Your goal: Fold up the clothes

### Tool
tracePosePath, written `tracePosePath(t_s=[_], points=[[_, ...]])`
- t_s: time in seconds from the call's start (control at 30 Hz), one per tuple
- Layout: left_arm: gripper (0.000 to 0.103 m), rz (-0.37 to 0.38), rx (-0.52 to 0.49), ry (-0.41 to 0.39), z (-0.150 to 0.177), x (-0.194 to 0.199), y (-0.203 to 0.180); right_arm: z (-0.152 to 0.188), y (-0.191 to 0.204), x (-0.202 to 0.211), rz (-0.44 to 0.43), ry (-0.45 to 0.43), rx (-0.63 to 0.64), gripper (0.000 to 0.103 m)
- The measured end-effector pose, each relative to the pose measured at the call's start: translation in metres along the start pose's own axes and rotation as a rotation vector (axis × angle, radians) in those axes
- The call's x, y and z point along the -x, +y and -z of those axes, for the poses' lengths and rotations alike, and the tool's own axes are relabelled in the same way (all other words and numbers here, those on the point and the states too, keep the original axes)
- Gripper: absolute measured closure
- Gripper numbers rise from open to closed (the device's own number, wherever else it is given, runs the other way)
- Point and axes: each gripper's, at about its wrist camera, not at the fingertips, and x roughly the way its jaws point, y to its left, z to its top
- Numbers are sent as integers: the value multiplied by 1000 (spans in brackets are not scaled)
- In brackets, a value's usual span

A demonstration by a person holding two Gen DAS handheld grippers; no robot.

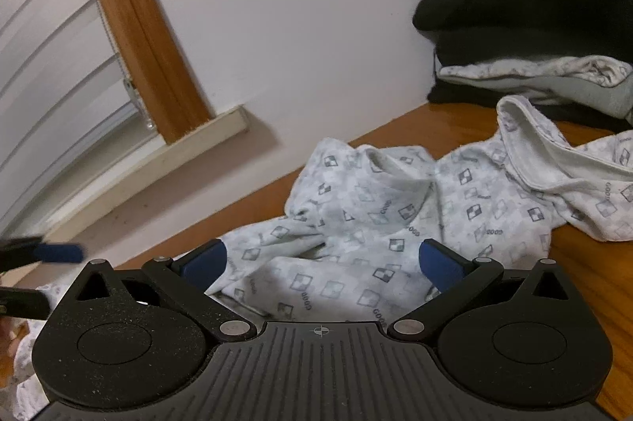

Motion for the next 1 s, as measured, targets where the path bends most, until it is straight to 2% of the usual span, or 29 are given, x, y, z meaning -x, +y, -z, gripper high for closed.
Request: tracePosePath(t_s=[0.13,0.17,0.2,0.27,0.3,0.43,0.5,0.53,0.63,0.67,0.8,0.83,0.93,1.0], points=[[5,5,-43,65,-15,-43,-12,0,-2,2,28,-20,-23,0],[11,-8,-36,73,-14,-49,-10,0,-3,3,50,-29,-39,0],[28,-13,-23,84,-14,-56,-10,0,-6,4,57,-42,-61,0],[49,-15,-3,130,-12,-68,-8,1,-13,7,58,-67,-106,0],[57,-15,1,134,-11,-71,-6,1,-15,8,57,-75,-117,0],[75,9,49,139,-14,-68,3,1,-12,6,56,-65,-100,0],[93,18,54,113,-21,-58,7,0,-10,6,54,-59,-90,0],[98,19,58,97,-25,-53,10,0,-10,6,55,-60,-92,0],[100,-74,84,-37,-42,-28,19,0,-11,8,63,-74,-106,0],[100,-118,122,-104,-48,-17,26,-1,-11,8,65,-75,-108,0],[100,-356,149,-331,-68,20,50,-1,-9,6,75,-62,-98,0],[100,-407,167,-351,-67,23,59,-1,-8,5,77,-58,-97,0],[94,-451,219,-282,-52,18,82,0,-6,3,79,-44,-82,0],[72,-430,237,-240,-34,16,88,1,-4,1,79,-34,-72,0]])
